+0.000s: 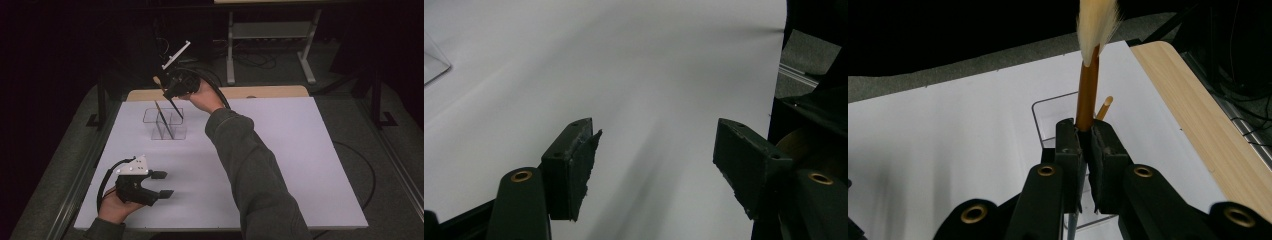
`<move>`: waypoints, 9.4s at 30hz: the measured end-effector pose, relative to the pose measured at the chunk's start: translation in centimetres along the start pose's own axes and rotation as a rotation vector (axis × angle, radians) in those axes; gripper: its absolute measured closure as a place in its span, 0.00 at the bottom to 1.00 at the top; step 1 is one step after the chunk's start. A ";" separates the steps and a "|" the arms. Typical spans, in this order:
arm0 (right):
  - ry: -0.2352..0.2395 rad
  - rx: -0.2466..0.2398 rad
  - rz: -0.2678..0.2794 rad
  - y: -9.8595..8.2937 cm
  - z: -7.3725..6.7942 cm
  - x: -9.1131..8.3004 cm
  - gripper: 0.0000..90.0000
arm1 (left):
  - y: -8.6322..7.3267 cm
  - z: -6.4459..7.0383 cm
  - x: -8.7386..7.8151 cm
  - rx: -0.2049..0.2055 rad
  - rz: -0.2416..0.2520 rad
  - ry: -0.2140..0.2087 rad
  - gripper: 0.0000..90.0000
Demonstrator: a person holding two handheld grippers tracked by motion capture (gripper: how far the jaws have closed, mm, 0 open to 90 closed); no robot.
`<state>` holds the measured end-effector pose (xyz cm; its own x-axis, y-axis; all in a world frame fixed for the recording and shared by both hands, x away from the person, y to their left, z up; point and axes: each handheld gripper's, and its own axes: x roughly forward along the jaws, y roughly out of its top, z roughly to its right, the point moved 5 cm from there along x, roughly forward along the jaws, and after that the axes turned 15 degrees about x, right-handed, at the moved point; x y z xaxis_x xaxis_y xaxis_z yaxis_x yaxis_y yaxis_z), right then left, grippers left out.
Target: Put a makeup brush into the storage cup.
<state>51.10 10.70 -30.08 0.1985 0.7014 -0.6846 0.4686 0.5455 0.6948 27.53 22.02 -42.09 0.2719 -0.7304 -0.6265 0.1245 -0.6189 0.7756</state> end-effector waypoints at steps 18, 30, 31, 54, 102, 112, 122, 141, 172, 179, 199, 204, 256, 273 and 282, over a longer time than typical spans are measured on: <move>-0.015 0.020 0.006 0.3 0.2 1.8 0.92 | 0.0 0.0 -0.2 -0.010 0.012 0.000 0.36; -0.017 0.029 0.000 0.1 0.4 2.6 0.92 | 0.0 0.0 -0.2 -0.006 0.014 -0.002 0.35; -0.018 0.022 0.003 0.1 0.4 2.7 0.92 | 0.0 0.0 -0.2 -0.005 0.015 -0.001 0.35; -0.025 0.038 -0.012 -0.6 0.7 3.5 0.92 | 0.0 -0.1 -0.5 -0.004 0.021 0.003 0.35; -0.037 0.080 -0.016 -2.9 1.5 5.0 0.91 | -0.2 -0.2 -0.4 -0.007 0.008 -0.002 0.35; -0.034 0.090 -0.020 -3.6 1.6 5.6 0.91 | -0.3 -0.2 -0.4 -0.008 0.007 -0.002 0.35; -0.027 0.104 -0.019 -4.4 1.8 6.1 0.91 | -0.3 -0.2 -0.3 -0.003 0.004 -0.004 0.35; -0.036 0.143 -0.007 -5.7 2.4 5.5 0.79 | -0.3 -0.5 -0.1 -0.011 0.002 -0.003 0.35; -0.020 0.176 0.091 -8.0 2.8 0.7 0.69 | -0.5 -0.4 0.0 -0.013 -0.003 -0.002 0.34; -0.020 0.177 0.084 -8.9 3.1 0.2 0.66 | -0.5 -0.4 0.0 -0.010 -0.009 -0.006 0.34; -0.017 0.233 0.110 -11.5 3.2 -2.1 0.61 | -0.5 -0.4 0.2 -0.015 -0.013 -0.004 0.33; -0.023 0.224 0.118 -12.0 3.1 -2.7 0.60 | -0.6 -0.4 0.2 -0.019 -0.011 0.001 0.33; -0.029 0.222 0.168 -17.6 2.0 -8.0 0.41 | -0.6 -0.5 0.2 -0.022 -0.012 0.012 0.30; -0.032 0.253 0.177 -19.9 2.0 -9.1 0.39 | -0.5 -0.5 0.2 -0.029 -0.009 0.015 0.28; -0.035 0.257 0.182 -20.9 1.9 -9.9 0.38 | -0.5 -0.5 0.2 -0.031 -0.007 0.017 0.28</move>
<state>40.95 -8.46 -38.26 0.3262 0.7582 -0.5646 0.6240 0.2759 0.7310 28.00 22.32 -42.53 0.2870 -0.7209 -0.6308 0.1558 -0.6147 0.7733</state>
